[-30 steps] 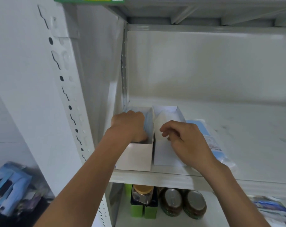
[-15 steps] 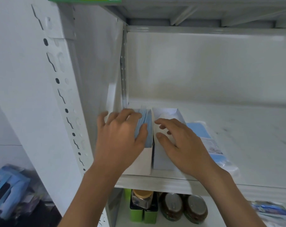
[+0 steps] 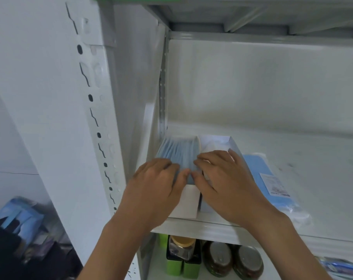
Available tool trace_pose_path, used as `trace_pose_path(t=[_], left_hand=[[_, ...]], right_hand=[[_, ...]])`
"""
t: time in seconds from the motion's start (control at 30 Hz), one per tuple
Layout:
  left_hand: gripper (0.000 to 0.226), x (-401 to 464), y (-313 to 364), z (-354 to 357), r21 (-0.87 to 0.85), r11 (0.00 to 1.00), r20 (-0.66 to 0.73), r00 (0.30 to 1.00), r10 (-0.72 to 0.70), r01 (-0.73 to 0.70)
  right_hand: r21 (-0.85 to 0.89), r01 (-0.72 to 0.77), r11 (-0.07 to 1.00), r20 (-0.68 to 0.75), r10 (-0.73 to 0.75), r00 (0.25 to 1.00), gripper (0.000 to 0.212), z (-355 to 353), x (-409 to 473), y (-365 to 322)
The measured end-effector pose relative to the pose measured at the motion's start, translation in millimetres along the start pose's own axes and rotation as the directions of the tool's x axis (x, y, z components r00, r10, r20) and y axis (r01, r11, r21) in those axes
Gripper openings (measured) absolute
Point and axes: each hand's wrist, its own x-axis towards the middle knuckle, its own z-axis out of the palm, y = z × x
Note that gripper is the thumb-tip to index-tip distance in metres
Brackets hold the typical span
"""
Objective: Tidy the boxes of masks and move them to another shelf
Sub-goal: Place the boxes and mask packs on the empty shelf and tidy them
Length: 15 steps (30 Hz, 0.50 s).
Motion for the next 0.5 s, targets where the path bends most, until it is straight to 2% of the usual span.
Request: trace_pose_path(t=[0.07,0.13,0.2,0.27,0.33,0.43,0.5], left_hand=[[0.062,0.1,-3.0,0.5,0.004,1.0,-0.005,1.0,0.007,-0.007],[0.055,-2.1,-1.5,0.5,0.001,0.999,-0.033,0.999,0.037,-0.037],[0.047,-4.4,-1.1,1.4,-0.005,0.998,-0.067,0.995,0.068,-0.069],[0.044,-5.2,-0.4,0.4,-0.031,0.997,-0.072,0.995,0.07,-0.073],[0.042,-6.1,-1.6,1.0,-0.035,0.996,-0.111,0.99,0.083,-0.088],[0.034,-2.7,-3.3,-0.6,-0.078,0.988,-0.154,0.981,0.118,-0.131],[0.02,2.9,-1.4,-2.6,-0.14,0.98,-0.142,0.983,0.119,-0.139]], right_hand=[[-0.126,0.044,0.991,-0.004,-0.044,0.999,0.047,-3.5,-1.2,-5.8],[-0.223,0.1,0.97,0.024,-0.097,0.995,0.052,-7.0,-1.6,-12.2],[-0.198,0.118,0.973,0.083,-0.103,0.991,0.05,-7.0,1.7,-17.0],[0.06,0.049,0.997,0.117,-0.056,0.991,0.037,-5.0,8.6,-18.4],[0.342,-0.027,0.939,0.16,-0.03,0.987,0.031,-4.0,16.4,-17.7],[0.473,-0.049,0.879,0.191,-0.048,0.98,0.046,-5.4,21.2,-10.1],[0.522,-0.033,0.852,0.168,-0.065,0.984,0.042,-7.1,21.8,-5.5]])
